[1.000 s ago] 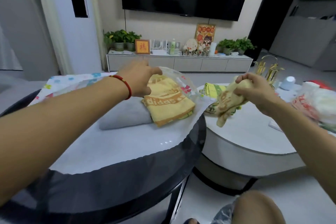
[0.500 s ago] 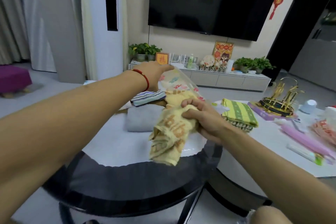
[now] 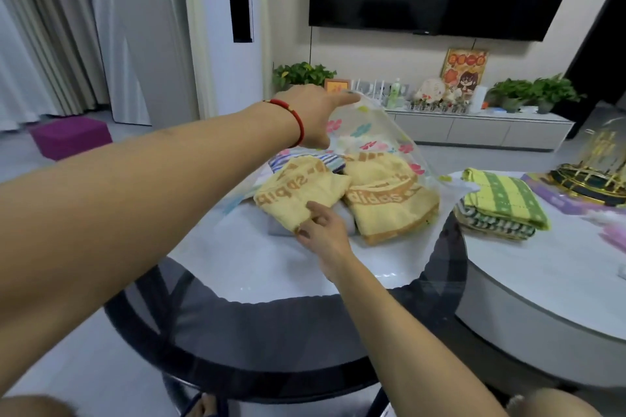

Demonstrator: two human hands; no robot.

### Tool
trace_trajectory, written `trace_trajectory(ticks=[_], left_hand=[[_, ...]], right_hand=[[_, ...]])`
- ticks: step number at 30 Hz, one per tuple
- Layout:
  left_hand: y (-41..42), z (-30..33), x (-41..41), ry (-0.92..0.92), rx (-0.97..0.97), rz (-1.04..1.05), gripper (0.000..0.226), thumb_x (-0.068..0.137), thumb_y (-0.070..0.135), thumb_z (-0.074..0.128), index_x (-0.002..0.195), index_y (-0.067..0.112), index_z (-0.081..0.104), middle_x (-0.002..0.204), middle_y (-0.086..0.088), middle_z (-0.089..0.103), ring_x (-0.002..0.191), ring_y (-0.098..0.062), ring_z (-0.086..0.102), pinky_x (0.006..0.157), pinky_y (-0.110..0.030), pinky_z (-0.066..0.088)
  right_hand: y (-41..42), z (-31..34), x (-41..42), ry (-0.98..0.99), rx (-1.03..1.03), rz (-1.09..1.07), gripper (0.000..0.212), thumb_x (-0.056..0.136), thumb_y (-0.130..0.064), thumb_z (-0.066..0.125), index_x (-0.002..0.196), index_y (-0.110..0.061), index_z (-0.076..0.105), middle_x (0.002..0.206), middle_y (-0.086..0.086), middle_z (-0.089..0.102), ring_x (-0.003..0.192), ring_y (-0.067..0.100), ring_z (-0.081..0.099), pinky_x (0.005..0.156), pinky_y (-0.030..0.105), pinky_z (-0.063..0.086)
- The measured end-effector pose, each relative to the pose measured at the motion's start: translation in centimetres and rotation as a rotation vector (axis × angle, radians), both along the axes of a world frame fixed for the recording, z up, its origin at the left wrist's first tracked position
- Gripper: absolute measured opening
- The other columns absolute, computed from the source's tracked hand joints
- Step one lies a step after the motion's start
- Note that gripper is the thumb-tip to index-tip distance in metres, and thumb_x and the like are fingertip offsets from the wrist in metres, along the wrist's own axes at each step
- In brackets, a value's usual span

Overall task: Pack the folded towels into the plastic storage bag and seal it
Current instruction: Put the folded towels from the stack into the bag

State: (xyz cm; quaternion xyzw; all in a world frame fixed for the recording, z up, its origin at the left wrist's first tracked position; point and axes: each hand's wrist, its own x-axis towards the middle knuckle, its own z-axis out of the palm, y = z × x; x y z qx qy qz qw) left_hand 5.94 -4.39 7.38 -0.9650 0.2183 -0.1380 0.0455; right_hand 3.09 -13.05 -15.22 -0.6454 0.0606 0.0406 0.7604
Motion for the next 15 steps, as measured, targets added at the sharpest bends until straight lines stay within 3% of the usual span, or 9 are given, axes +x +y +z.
trace_trajectory(ticks=[3,6,9,12,15], left_hand=[[-0.3,-0.9,-0.5,-0.026,-0.031,-0.008,0.088,0.081,0.025,0.067,0.149,0.049,0.017,0.111,-0.008,0.053,0.083,-0.026,0.055,0.050,-0.028,0.038],[-1.0,-2.1,-0.9,-0.086,-0.060,-0.033,0.078,0.082,0.029,0.062,0.147,0.047,0.024,0.125,-0.006,0.050,0.103,-0.032,0.052,0.071,-0.042,0.051],[-2.2,-3.1,-1.2,-0.151,-0.049,-0.101,0.067,0.084,0.034,0.062,0.144,0.043,0.035,0.132,-0.006,0.048,0.114,-0.033,0.046,0.086,-0.051,0.049],[-4.0,-3.8,-1.2,-0.229,0.026,-0.177,0.061,0.084,0.039,0.062,0.142,0.037,0.042,0.134,-0.007,0.048,0.116,-0.033,0.046,0.086,-0.051,0.048],[-6.8,-4.9,-1.3,-0.252,0.091,-0.228,0.055,0.084,0.036,0.061,0.137,0.030,0.048,0.129,-0.009,0.050,0.113,-0.034,0.047,0.083,-0.050,0.049]], right_hand=[[-2.5,1.2,-0.9,-0.047,-0.168,0.021,0.043,0.092,0.000,0.054,0.131,-0.016,0.064,0.105,0.008,0.070,0.085,0.019,0.073,0.078,0.035,0.065],[-7.4,2.7,-2.7,-0.176,-0.337,0.038,0.029,0.091,-0.007,0.059,0.111,-0.018,0.076,0.098,0.004,0.071,0.085,0.017,0.070,0.074,0.034,0.065],[-13.9,4.5,-5.0,-0.305,-0.454,0.053,0.020,0.090,-0.012,0.063,0.094,-0.022,0.080,0.087,0.006,0.076,0.078,0.022,0.073,0.066,0.029,0.061],[-20.9,6.1,-6.6,-0.403,-0.464,-0.065,0.019,0.086,-0.024,0.063,0.086,-0.016,0.080,0.076,0.014,0.073,0.066,0.028,0.067,0.055,0.031,0.054],[-28.0,5.4,-5.8,-0.352,-0.527,-0.344,0.026,0.086,-0.029,0.059,0.081,-0.014,0.079,0.077,0.022,0.071,0.062,0.028,0.063,0.052,0.035,0.050]])
